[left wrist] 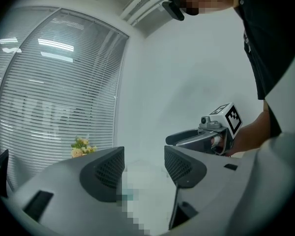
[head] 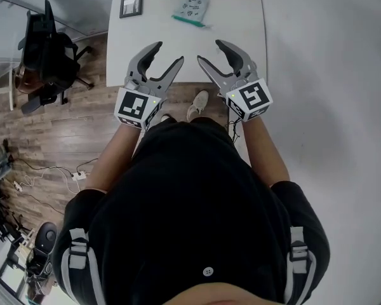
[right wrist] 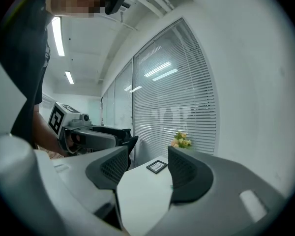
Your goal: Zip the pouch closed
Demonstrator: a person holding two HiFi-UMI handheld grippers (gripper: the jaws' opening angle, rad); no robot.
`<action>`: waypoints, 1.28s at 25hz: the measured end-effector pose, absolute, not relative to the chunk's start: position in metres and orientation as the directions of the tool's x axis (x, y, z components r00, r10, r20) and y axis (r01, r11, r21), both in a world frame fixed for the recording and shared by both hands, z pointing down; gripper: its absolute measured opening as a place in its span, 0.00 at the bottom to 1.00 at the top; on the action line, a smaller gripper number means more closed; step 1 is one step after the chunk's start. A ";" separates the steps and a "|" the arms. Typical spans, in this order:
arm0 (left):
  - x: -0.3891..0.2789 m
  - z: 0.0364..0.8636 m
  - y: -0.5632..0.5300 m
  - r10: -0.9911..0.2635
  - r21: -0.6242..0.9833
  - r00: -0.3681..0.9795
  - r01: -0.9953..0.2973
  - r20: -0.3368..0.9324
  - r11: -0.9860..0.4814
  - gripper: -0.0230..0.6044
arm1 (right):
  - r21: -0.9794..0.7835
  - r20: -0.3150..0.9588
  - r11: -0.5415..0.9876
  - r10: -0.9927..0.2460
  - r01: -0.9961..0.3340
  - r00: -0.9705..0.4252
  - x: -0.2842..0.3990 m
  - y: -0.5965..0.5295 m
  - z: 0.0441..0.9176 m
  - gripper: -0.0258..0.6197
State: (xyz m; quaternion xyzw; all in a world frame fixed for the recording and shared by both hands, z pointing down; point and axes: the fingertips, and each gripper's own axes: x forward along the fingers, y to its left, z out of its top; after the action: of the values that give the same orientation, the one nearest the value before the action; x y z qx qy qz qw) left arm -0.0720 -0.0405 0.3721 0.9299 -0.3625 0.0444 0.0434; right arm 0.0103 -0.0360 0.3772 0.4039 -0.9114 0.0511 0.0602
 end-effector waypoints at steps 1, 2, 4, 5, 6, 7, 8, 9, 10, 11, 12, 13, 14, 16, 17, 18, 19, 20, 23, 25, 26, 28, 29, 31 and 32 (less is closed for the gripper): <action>-0.068 0.373 -0.047 -0.674 0.048 0.730 -0.682 0.116 -0.730 0.45 | -0.045 0.153 0.672 -0.726 -0.739 -0.670 0.014 -0.044 0.378 0.45; -0.064 0.373 -0.054 -0.678 0.047 0.726 -0.686 0.118 -0.726 0.45 | -0.045 0.152 0.676 -0.723 -0.735 -0.674 0.019 -0.051 0.378 0.45; -0.054 0.373 -0.065 -0.686 0.045 0.717 -0.694 0.121 -0.718 0.45 | -0.044 0.149 0.684 -0.716 -0.728 -0.682 0.029 -0.063 0.377 0.45; -0.048 0.373 -0.069 -0.690 0.044 0.713 -0.699 0.123 -0.714 0.45 | -0.044 0.148 0.687 -0.713 -0.725 -0.685 0.035 -0.070 0.378 0.45; -0.043 0.373 -0.074 -0.695 0.042 0.708 -0.703 0.126 -0.710 0.45 | -0.046 0.148 0.690 -0.710 -0.722 -0.688 0.041 -0.076 0.379 0.45; -0.038 0.373 -0.078 -0.699 0.039 0.703 -0.708 0.130 -0.705 0.45 | -0.048 0.148 0.693 -0.707 -0.719 -0.691 0.046 -0.082 0.380 0.45; -0.033 0.373 -0.083 -0.704 0.037 0.698 -0.713 0.134 -0.700 0.45 | -0.049 0.150 0.696 -0.704 -0.716 -0.695 0.051 -0.088 0.381 0.45; -0.029 0.373 -0.087 -0.708 0.036 0.693 -0.718 0.138 -0.695 0.45 | -0.048 0.151 0.701 -0.700 -0.712 -0.698 0.055 -0.094 0.382 0.45; -0.024 0.373 -0.092 -0.713 0.036 0.687 -0.723 0.141 -0.690 0.45 | -0.047 0.152 0.705 -0.695 -0.708 -0.703 0.060 -0.100 0.383 0.45; -0.020 0.374 -0.096 -0.718 0.036 0.681 -0.728 0.144 -0.684 0.45 | -0.045 0.151 0.710 -0.691 -0.703 -0.707 0.064 -0.106 0.384 0.45; -0.017 0.374 -0.100 -0.723 0.032 0.674 -0.734 0.150 -0.678 0.45 | -0.045 0.150 0.714 -0.686 -0.698 -0.712 0.068 -0.112 0.384 0.45; -0.014 0.375 -0.104 -0.729 0.028 0.667 -0.740 0.156 -0.672 0.45 | -0.046 0.149 0.718 -0.682 -0.694 -0.716 0.071 -0.118 0.385 0.45; -0.011 0.375 -0.108 -0.734 0.025 0.661 -0.746 0.159 -0.666 0.45 | -0.049 0.148 0.722 -0.678 -0.690 -0.720 0.075 -0.123 0.385 0.45; -0.006 0.375 -0.116 -0.744 0.022 0.649 -0.756 0.158 -0.655 0.45 | -0.054 0.146 0.728 -0.671 -0.683 -0.727 0.080 -0.134 0.387 0.45; -0.004 0.375 -0.120 -0.749 0.021 0.644 -0.761 0.157 -0.649 0.45 | -0.057 0.146 0.731 -0.668 -0.680 -0.730 0.083 -0.138 0.388 0.45; -0.002 0.375 -0.124 -0.753 0.020 0.639 -0.765 0.156 -0.644 0.45 | -0.059 0.146 0.733 -0.666 -0.678 -0.732 0.085 -0.142 0.389 0.45; -0.001 0.374 -0.127 -0.757 0.019 0.635 -0.768 0.155 -0.640 0.45 | -0.061 0.148 0.734 -0.664 -0.677 -0.733 0.087 -0.146 0.391 0.45; 0.001 0.374 -0.130 -0.759 0.018 0.632 -0.770 0.155 -0.638 0.45 | -0.064 0.149 0.734 -0.663 -0.676 -0.734 0.088 -0.149 0.392 0.45; 0.001 0.378 -0.139 -0.761 0.018 0.626 -0.774 0.167 -0.633 0.45 | -0.074 0.160 0.734 -0.660 -0.675 -0.734 0.090 -0.158 0.397 0.45; -0.001 0.384 -0.147 -0.760 0.021 0.625 -0.775 0.180 -0.632 0.45 | -0.080 0.173 0.733 -0.658 -0.676 -0.733 0.090 -0.165 0.403 0.45; -0.002 0.388 -0.151 -0.758 0.024 0.625 -0.774 0.187 -0.633 0.45 | -0.082 0.181 0.731 -0.657 -0.677 -0.732 0.090 -0.169 0.406 0.45; -0.004 0.397 -0.161 -0.754 0.027 0.626 -0.773 0.197 -0.634 0.45 | -0.087 0.200 0.728 -0.656 -0.680 -0.728 0.089 -0.179 0.416 0.45; -0.005 0.402 -0.167 -0.752 0.029 0.627 -0.772 0.203 -0.635 0.45 | -0.090 0.212 0.726 -0.655 -0.682 -0.725 0.088 -0.185 0.422 0.45; -0.008 0.414 -0.178 -0.746 0.036 0.627 -0.770 0.222 -0.637 0.44 | -0.096 0.238 0.721 -0.653 -0.686 -0.719 0.087 -0.195 0.434 0.45; -0.009 0.421 -0.183 -0.742 0.043 0.629 -0.769 0.235 -0.638 0.44 | -0.100 0.251 0.719 -0.651 -0.688 -0.716 0.086 -0.199 0.440 0.45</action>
State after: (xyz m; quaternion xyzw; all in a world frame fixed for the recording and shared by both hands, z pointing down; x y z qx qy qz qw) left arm -0.0090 -0.1830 0.4209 0.8997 -0.4197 0.0981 0.0695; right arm 0.0864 -0.1994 0.4402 0.3633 -0.9217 0.0932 0.0995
